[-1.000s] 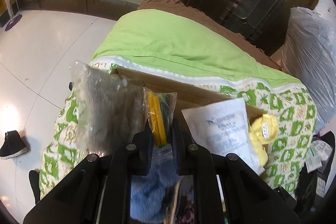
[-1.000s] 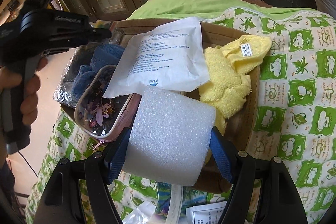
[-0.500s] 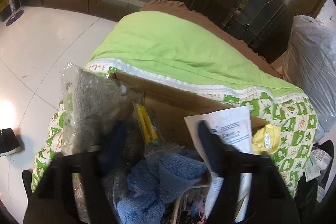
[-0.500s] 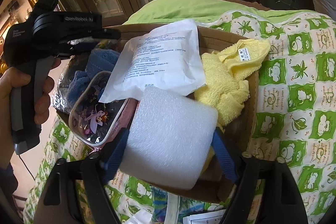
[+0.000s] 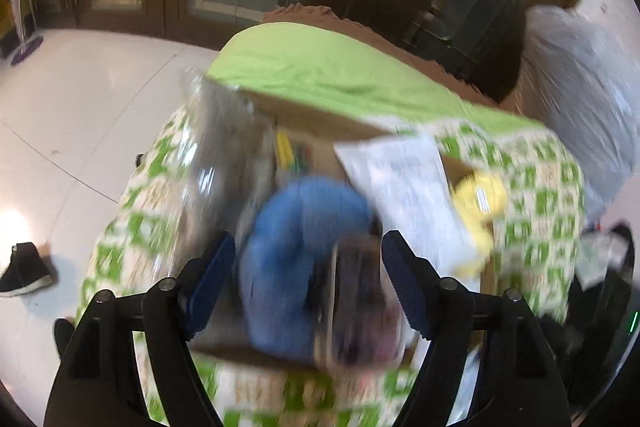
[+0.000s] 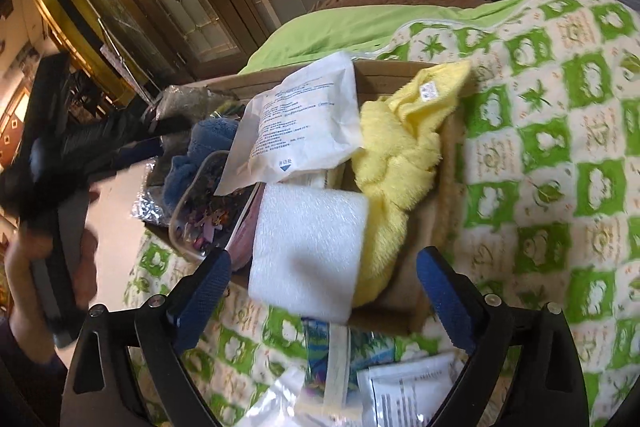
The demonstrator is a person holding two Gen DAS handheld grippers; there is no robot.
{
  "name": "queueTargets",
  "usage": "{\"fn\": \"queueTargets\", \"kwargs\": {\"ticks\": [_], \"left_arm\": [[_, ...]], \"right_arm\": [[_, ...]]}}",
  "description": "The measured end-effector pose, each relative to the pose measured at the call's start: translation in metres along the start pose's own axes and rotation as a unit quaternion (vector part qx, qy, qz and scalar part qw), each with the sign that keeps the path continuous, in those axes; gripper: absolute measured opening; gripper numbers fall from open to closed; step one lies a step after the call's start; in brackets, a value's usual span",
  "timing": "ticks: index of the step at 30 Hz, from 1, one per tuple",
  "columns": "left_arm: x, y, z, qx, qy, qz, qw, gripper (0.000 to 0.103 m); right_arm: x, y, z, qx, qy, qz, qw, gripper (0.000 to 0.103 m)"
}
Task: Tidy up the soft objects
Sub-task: 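Lower the stick bag and foam sheet into the box and open both grippers, then withdraw both grippers from the box toward the packets on the bed cover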
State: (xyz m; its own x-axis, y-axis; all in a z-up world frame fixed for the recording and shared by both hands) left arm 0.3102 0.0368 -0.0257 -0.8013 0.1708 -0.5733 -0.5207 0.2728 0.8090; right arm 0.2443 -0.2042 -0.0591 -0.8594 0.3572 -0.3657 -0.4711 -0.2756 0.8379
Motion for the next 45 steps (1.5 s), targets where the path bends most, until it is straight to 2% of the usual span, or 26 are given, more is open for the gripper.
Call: {"fn": "queueTargets", "kwargs": {"ticks": [4,9,14,16,18,23,27,31,39,40,41,45], "left_arm": [[0.049,0.027,-0.008,-0.010,-0.023,-0.003,0.9997,0.076],[0.112,0.032,-0.024,0.036,0.005,0.035,0.9987,0.076],[0.159,0.032,-0.053,0.072,0.023,0.048,0.9960,0.076],[0.176,0.025,-0.066,0.087,0.027,0.072,0.9932,0.075],[0.184,0.023,-0.081,0.082,0.005,0.088,0.9927,0.076],[0.193,0.026,-0.107,0.087,-0.027,0.090,0.9918,0.076],[0.200,0.022,-0.114,0.065,-0.054,0.104,0.9909,0.076],[0.204,0.022,-0.108,0.065,-0.047,0.107,0.9910,0.076],[0.204,0.016,-0.109,0.069,-0.040,0.112,0.9905,0.076],[0.204,0.016,-0.111,0.070,-0.042,0.113,0.9903,0.076],[0.203,0.014,-0.113,0.071,-0.043,0.114,0.9900,0.076],[0.199,0.008,-0.120,0.070,-0.052,0.116,0.9894,0.076]], "right_arm": [[0.011,0.014,-0.017,0.006,-0.015,0.004,1.000,0.099],[0.031,0.021,-0.036,0.012,-0.036,0.037,0.999,0.099],[0.049,0.028,-0.053,0.025,-0.044,0.060,0.997,0.101],[0.057,0.033,-0.062,0.029,-0.053,0.068,0.996,0.101],[0.063,0.036,-0.067,0.032,-0.057,0.075,0.995,0.102],[0.072,0.037,-0.072,0.049,-0.045,0.087,0.994,0.102],[0.074,0.036,-0.071,0.065,-0.028,0.082,0.994,0.102],[0.074,0.035,-0.076,0.077,-0.024,0.077,0.994,0.102],[0.085,0.011,-0.077,0.149,0.031,0.091,0.984,0.103],[0.084,0.011,-0.077,0.150,0.031,0.090,0.984,0.099],[0.083,0.011,-0.078,0.148,0.026,0.090,0.984,0.086],[0.078,0.015,-0.085,0.136,-0.001,0.089,0.987,0.064]]}}
Point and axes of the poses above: each gripper's, at about its wrist camera, not at the fingertips, and y roughly against the way its jaws point, z to its left, x to its underside, the point moved 6 cm from there along -y, roughly the way its jaws point, and after that the axes turned 13 degrees about -y, right-handed, at the moved point
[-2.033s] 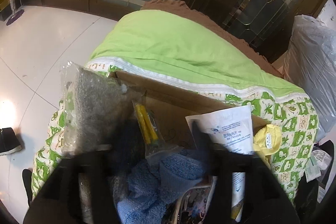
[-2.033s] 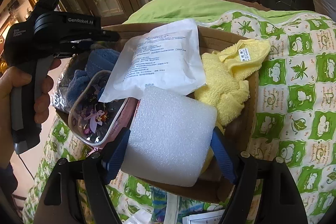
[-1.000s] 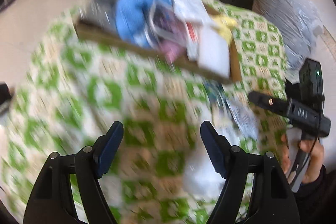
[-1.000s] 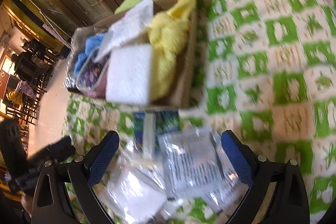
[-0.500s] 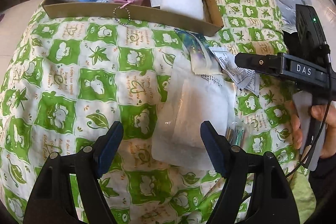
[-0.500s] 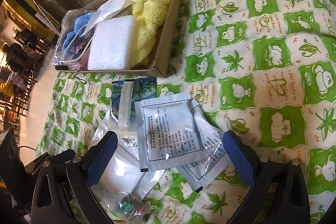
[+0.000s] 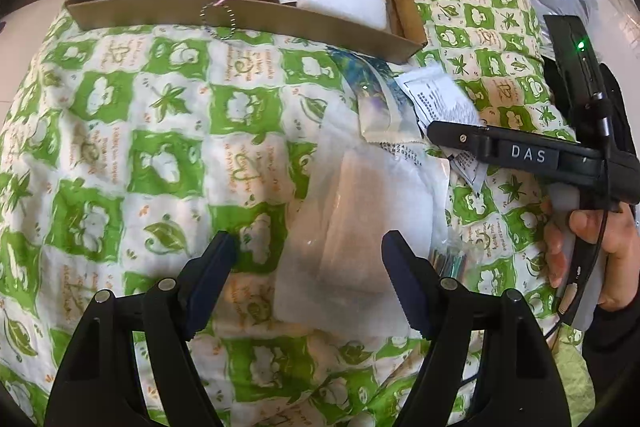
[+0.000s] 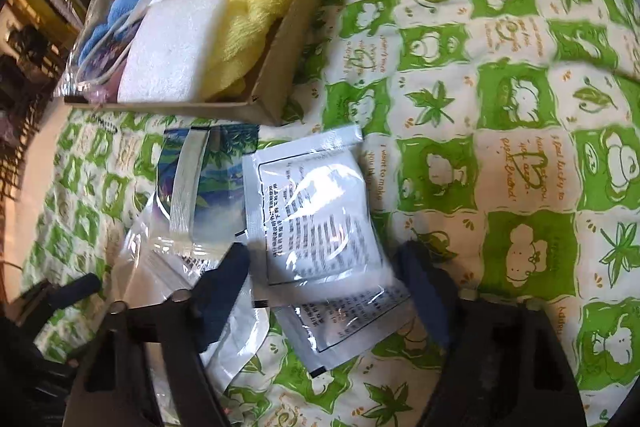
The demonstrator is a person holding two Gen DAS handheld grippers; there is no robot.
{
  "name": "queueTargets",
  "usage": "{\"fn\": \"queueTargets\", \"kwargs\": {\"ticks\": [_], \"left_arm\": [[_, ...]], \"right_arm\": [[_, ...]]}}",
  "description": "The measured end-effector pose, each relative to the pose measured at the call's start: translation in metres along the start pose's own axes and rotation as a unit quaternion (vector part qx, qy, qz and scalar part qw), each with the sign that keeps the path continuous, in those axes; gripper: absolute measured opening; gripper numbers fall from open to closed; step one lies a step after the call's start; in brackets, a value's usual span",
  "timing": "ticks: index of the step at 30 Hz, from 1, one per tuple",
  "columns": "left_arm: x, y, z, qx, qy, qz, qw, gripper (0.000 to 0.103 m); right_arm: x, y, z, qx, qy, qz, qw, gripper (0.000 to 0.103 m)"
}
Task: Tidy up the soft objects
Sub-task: 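Withdraw both grippers from the box toward the packets on the bed cover, then grasp the blue printed packet with left gripper while right gripper grasps white instruction sheet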
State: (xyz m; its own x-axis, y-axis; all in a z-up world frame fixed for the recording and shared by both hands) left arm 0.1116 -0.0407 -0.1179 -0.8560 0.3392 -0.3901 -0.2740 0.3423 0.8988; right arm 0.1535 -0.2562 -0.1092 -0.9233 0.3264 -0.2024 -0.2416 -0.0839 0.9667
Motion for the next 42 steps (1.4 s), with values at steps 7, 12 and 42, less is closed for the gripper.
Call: {"fn": "queueTargets", "kwargs": {"ticks": [7,12,42], "left_arm": [[-0.018,-0.007,-0.012,-0.020,-0.035,0.002,0.9992,0.076],[-0.049,-0.010,-0.011,0.000,0.003,-0.017,0.9998,0.076],[-0.069,-0.003,0.010,-0.045,0.036,-0.041,0.9975,0.023]], "right_arm": [[-0.004,0.012,-0.013,-0.035,-0.027,0.005,0.999,0.036],[-0.008,0.021,-0.022,-0.061,-0.043,0.007,0.997,0.034],[-0.032,0.052,-0.075,-0.170,-0.150,-0.020,0.974,0.011]]}}
Point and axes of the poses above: each gripper's, at about its wrist camera, not at the fingertips, and y roughly against the way its jaws point, z to its left, x to its underside, the point moved 6 cm from there along -y, roughly the way its jaws point, and after that the axes turned 13 degrees about -y, right-handed, at the moved point
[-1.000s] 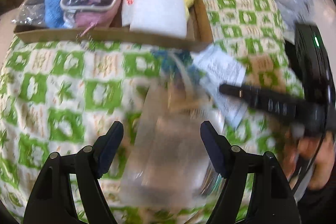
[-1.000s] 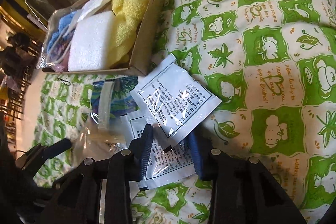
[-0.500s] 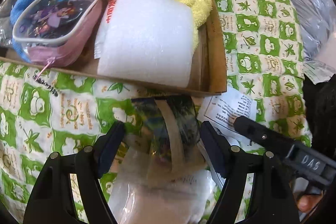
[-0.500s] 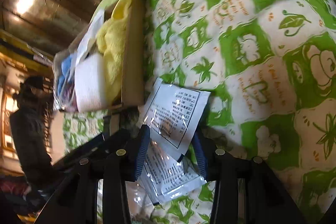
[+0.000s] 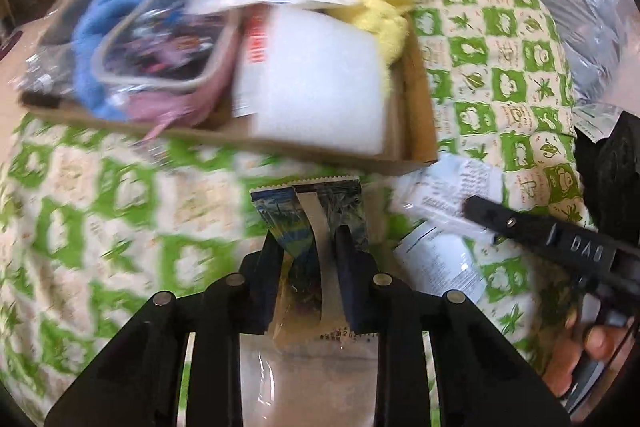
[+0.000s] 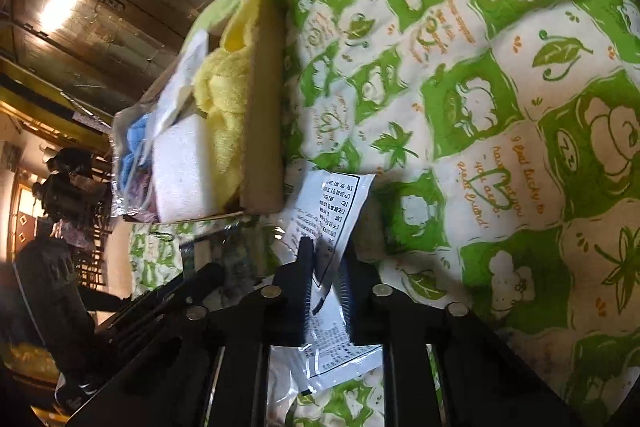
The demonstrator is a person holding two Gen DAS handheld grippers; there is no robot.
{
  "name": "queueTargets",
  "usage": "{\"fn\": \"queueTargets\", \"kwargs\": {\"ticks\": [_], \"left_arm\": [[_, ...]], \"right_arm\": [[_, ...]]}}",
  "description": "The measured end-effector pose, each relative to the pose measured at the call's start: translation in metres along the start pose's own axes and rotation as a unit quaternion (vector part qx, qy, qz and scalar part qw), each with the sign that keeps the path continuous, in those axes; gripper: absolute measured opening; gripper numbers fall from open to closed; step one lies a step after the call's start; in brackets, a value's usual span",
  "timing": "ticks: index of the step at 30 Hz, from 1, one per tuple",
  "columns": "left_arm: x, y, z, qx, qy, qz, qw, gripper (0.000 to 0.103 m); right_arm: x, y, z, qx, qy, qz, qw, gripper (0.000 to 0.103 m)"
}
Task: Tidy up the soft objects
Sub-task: 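Grasp the blue printed packet with left gripper while right gripper grasps white instruction sheet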
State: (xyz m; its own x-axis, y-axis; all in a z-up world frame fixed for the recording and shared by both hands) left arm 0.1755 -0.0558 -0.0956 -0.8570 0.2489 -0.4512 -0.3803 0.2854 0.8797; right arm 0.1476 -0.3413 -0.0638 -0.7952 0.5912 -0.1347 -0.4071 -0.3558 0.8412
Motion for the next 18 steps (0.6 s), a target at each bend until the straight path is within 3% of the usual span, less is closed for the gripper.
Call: {"fn": "queueTargets", "kwargs": {"ticks": [9,18], "left_arm": [[0.040,0.027,0.074,0.014,0.102,-0.006,0.9946,0.023],[0.045,0.012,0.075,-0.002,0.101,-0.002,0.9949,0.024]], "right_arm": [[0.006,0.004,0.004,-0.002,0.005,-0.006,1.000,0.010],[0.002,-0.008,0.004,0.001,-0.008,-0.003,1.000,0.014]]}}
Point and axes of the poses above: each gripper's, at about its wrist camera, not at the fingertips, and y roughly against the way its jaws point, z to its left, x to its underside, the point moved 6 cm from there along -y, roughly the way its jaws point, and after that the axes turned 13 degrees about -y, right-handed, at the moved point
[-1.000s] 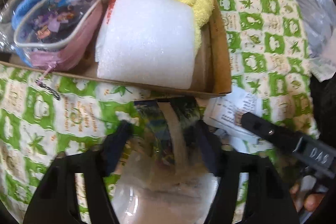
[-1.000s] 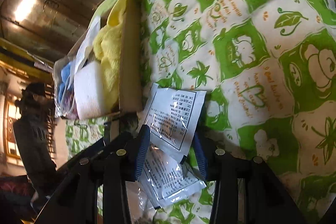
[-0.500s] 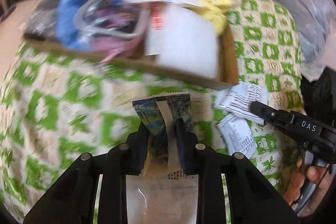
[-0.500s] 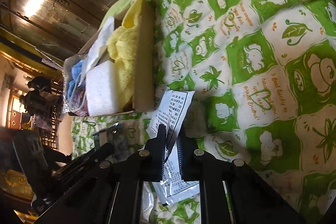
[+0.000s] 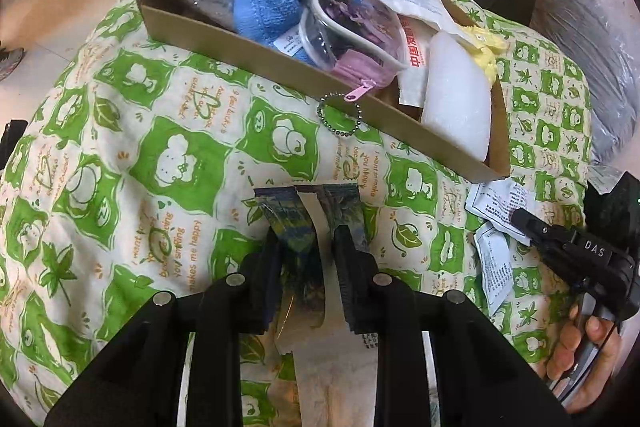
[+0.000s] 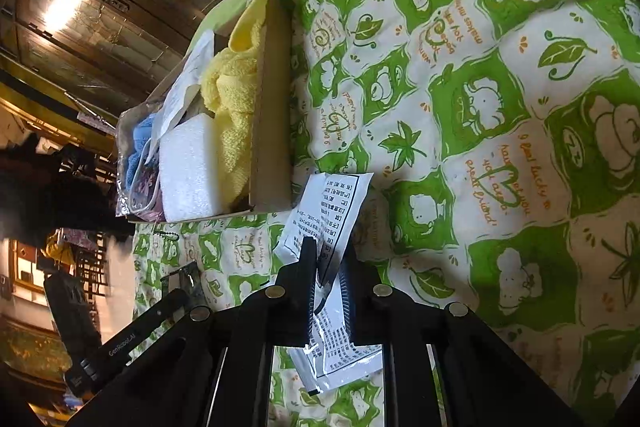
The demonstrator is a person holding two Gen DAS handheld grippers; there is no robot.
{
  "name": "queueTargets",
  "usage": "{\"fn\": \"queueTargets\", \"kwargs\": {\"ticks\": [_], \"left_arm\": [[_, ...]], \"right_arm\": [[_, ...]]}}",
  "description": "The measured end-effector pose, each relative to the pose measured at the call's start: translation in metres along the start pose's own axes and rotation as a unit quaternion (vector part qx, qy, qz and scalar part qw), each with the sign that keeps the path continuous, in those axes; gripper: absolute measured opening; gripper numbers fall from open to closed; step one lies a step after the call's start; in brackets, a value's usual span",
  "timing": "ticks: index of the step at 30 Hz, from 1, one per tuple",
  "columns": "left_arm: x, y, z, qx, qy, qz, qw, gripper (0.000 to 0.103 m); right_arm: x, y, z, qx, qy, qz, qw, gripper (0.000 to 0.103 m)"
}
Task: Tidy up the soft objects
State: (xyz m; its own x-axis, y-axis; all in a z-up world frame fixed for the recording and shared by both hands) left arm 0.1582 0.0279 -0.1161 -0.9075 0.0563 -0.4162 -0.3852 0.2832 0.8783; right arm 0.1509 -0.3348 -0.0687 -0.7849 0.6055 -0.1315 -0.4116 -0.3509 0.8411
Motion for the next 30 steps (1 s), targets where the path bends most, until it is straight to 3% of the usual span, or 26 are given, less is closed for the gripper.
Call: {"fn": "queueTargets", "kwargs": {"ticks": [6,11,17,30], "left_arm": [[-0.014,-0.019,-0.016,-0.013,-0.019,0.008,0.9997,0.030],[-0.023,-0.023,-0.034,-0.038,-0.055,-0.002,0.9978,0.027],[-0.026,-0.006,-0.040,-0.013,-0.048,-0.012,0.9987,0.020],[-0.022,0.035,-0.044,0.002,-0.049,-0.039,0.9980,0.019]], "right_arm": [[-0.005,-0.008,-0.005,-0.006,-0.020,0.003,1.000,0.020],[-0.004,0.001,0.001,-0.007,-0.002,-0.014,1.000,0.009],[0.004,0.020,0.009,-0.011,0.022,-0.029,0.999,0.007],[0.019,0.062,0.009,-0.018,0.037,-0.057,0.998,0.007]]}}
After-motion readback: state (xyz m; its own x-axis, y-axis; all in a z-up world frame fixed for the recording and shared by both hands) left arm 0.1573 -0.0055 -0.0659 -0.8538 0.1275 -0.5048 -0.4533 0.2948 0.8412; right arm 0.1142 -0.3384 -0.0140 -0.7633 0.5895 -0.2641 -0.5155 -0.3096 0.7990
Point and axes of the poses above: each gripper's, at about its wrist camera, not at the fingertips, and y roughly against the way its jaws point, z to its left, x to its underside, the point moved 6 cm from there along -y, roughly the way its jaws point, and after that the axes turned 13 degrees about -y, right-handed, at the moved point
